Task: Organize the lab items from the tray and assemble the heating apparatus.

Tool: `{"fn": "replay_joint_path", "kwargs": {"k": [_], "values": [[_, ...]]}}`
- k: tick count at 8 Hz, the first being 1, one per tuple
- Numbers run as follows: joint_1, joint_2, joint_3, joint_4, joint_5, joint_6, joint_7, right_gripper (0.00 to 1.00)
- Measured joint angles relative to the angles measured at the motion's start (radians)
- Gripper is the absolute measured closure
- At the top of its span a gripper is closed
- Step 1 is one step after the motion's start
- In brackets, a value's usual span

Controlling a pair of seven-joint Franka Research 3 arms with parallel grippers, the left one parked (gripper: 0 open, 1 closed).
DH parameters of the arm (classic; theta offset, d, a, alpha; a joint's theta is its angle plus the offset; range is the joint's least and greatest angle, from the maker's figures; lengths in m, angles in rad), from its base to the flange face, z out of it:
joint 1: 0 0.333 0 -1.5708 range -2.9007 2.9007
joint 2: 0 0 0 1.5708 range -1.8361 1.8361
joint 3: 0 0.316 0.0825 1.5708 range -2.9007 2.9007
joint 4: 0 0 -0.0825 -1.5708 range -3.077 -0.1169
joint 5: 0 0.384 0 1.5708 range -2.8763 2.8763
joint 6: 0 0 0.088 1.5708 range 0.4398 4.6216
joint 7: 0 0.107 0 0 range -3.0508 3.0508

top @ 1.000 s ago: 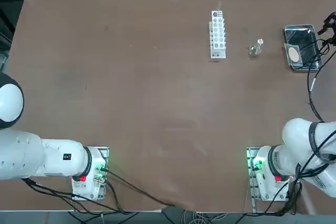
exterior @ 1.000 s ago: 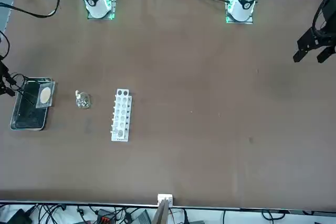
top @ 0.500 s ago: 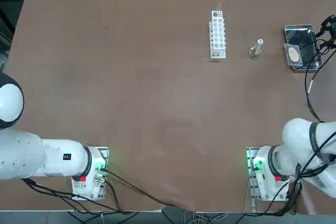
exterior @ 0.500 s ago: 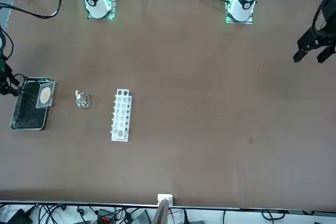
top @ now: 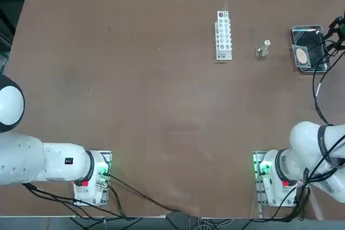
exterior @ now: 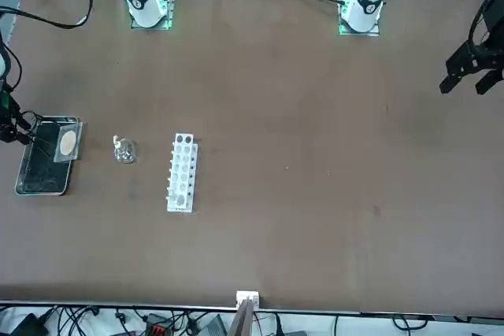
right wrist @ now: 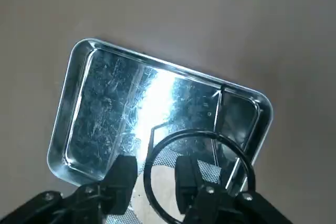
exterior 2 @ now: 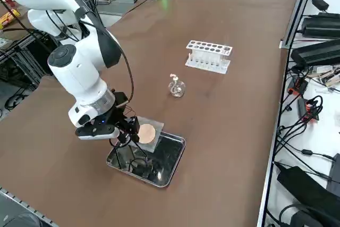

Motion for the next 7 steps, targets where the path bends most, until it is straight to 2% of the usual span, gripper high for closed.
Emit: {"fn": "replay_joint_path", "kwargs": {"k": [4, 7], "values": [[0.0, 0.0, 0.0, 0.0, 0.0, 0.0, -0.001, 0.68], [0.0, 0.0, 0.0, 0.0, 0.0, 0.0, -0.007, 0.75]]}}
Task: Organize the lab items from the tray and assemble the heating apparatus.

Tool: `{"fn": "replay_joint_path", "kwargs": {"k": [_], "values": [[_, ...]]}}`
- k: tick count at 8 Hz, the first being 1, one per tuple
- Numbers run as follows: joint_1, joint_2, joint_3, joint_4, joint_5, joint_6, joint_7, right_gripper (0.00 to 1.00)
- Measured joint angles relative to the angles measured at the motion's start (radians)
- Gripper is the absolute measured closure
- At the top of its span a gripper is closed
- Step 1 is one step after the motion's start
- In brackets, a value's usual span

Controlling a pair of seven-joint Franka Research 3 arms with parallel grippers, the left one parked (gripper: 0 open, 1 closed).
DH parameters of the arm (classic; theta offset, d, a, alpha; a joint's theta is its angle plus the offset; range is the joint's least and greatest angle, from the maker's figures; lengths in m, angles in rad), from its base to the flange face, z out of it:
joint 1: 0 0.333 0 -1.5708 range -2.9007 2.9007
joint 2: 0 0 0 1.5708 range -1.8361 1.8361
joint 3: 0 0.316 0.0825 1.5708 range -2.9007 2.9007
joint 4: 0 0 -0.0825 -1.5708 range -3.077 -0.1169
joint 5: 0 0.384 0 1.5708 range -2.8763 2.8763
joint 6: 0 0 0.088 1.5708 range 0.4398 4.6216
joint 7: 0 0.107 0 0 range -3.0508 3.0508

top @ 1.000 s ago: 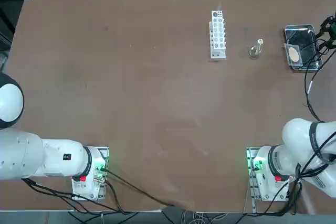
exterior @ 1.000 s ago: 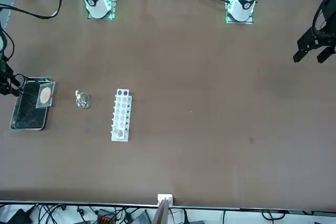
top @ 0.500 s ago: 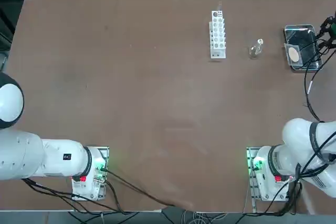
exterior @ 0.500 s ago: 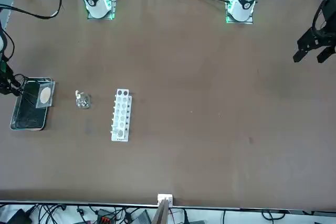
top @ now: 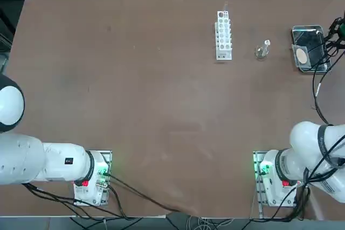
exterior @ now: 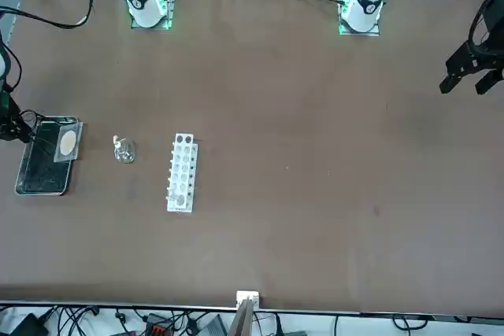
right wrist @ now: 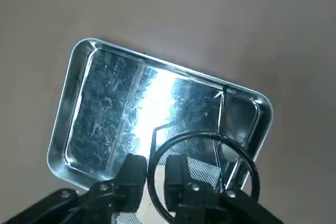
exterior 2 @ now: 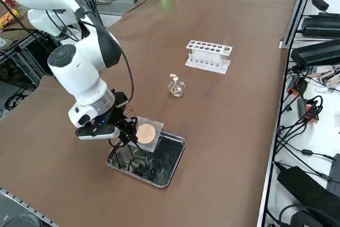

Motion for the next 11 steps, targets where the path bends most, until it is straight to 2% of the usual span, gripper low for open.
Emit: {"fn": "replay_joint_path", "kwargs": {"k": [8, 11], "values": [[0.002, -0.001, 0.014, 0.025, 0.001, 0.0, 0.0, 0.91], [0.007, -0.007, 0.021, 0.097, 0.003, -0.099, 0.007, 0.93]]}}
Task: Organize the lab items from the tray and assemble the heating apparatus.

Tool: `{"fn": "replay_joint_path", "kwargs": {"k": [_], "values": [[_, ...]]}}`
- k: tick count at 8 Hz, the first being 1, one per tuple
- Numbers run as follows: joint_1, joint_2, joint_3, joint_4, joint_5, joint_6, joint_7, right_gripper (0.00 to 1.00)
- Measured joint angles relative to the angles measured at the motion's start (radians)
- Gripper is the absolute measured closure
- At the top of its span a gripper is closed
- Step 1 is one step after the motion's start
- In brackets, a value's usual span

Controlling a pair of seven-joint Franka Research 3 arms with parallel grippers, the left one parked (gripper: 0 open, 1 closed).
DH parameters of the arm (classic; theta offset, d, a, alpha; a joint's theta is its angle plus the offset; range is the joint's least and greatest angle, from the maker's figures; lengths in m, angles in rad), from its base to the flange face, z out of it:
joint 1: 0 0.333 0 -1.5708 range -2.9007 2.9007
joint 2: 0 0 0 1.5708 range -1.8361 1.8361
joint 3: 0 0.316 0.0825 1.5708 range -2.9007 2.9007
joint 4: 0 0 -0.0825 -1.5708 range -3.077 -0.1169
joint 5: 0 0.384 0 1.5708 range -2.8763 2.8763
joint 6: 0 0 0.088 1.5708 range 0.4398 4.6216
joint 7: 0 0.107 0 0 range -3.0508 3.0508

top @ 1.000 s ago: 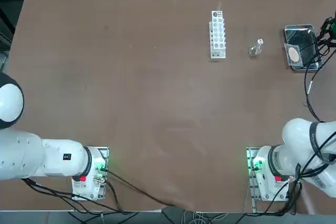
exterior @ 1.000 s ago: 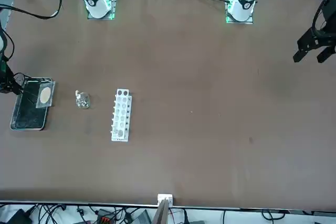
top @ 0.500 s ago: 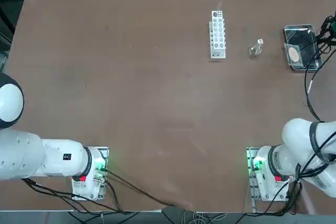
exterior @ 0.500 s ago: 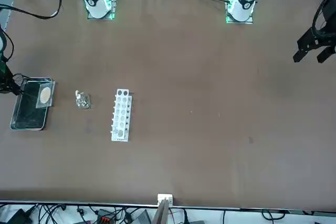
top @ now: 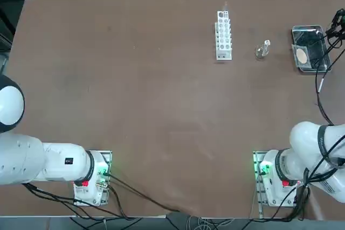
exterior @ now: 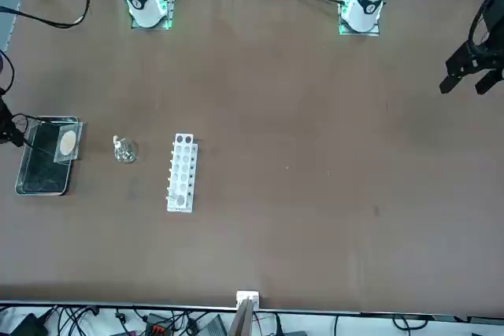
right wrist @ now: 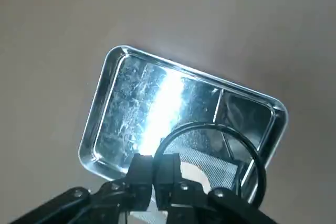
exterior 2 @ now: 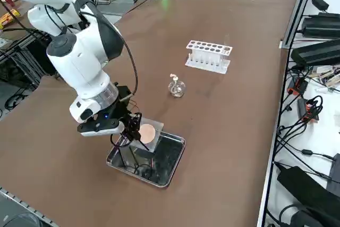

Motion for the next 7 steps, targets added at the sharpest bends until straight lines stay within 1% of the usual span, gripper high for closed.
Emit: {"fn": "replay_joint_path", "kwargs": {"k": [2, 3, 4, 7], "values": [[0.009, -0.017, 0.003, 0.055, 0.003, -0.086, 0.009, 0.93], [0.031, -0.035, 0.006, 0.077, 0.004, -0.122, 0.02, 0.93], [0.065, -0.061, 0.008, 0.087, 0.006, -0.14, 0.054, 0.93], [0.209, -0.154, 0.015, 0.09, 0.009, -0.179, 0.237, 0.93]]}}
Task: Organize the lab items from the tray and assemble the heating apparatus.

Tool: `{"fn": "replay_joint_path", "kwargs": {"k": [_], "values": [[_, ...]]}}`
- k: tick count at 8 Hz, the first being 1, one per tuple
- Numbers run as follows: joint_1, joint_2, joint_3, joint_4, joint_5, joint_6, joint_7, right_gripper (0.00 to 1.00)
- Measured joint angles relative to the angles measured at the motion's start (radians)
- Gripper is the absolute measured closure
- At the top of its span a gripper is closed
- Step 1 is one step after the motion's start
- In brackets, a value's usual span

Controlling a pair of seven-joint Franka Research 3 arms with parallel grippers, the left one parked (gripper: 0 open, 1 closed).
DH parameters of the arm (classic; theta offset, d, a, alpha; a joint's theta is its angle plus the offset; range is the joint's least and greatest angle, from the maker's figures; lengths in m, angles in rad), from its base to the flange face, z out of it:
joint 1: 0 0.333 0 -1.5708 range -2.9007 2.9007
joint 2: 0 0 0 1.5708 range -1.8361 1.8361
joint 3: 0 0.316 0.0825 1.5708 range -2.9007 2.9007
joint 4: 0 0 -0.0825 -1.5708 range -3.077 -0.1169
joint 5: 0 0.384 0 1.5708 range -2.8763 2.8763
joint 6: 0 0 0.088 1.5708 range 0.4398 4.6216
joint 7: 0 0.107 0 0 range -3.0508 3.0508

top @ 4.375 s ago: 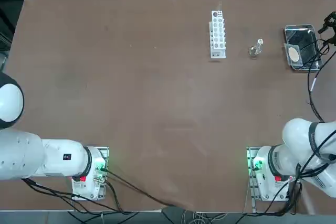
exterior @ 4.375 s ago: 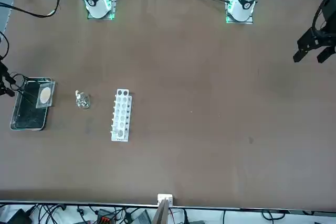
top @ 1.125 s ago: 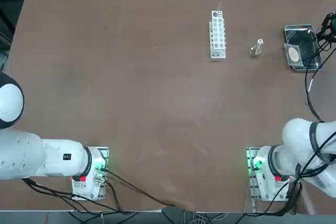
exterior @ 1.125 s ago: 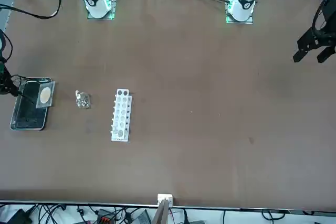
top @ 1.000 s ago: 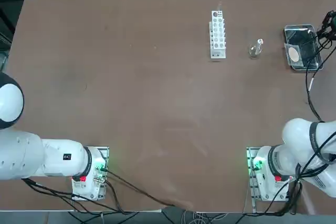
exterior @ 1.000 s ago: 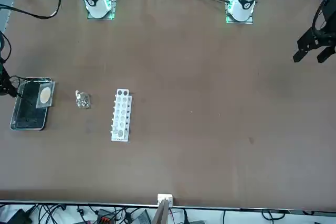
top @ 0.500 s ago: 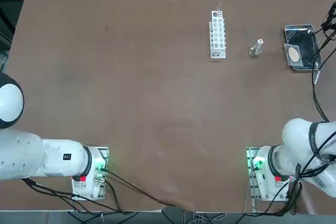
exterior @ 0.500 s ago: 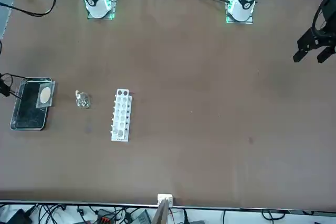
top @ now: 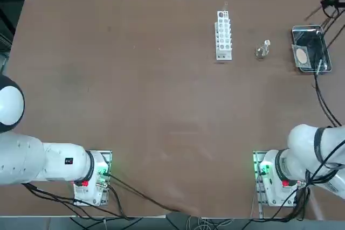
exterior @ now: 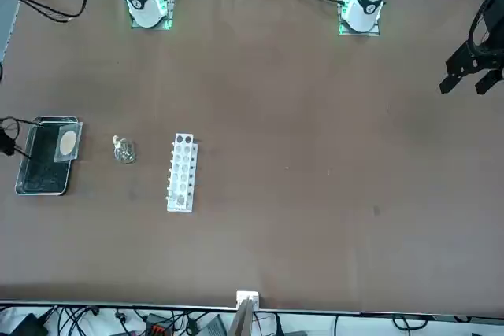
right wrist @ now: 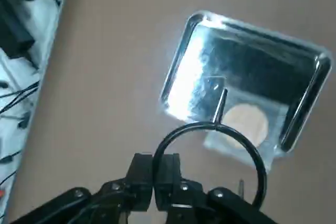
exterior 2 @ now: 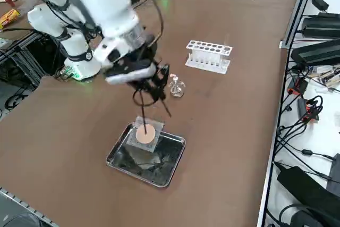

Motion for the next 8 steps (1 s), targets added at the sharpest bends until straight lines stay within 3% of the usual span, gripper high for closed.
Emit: {"fn": "replay_joint_path", "kwargs": {"k": [4, 8], "values": [[0.186, -0.035, 0.003, -0.032, 0.004, 0.027, 0.255, 0.93], [0.32, -0.077, 0.003, -0.264, 0.003, 0.24, 0.422, 0.93]]}}
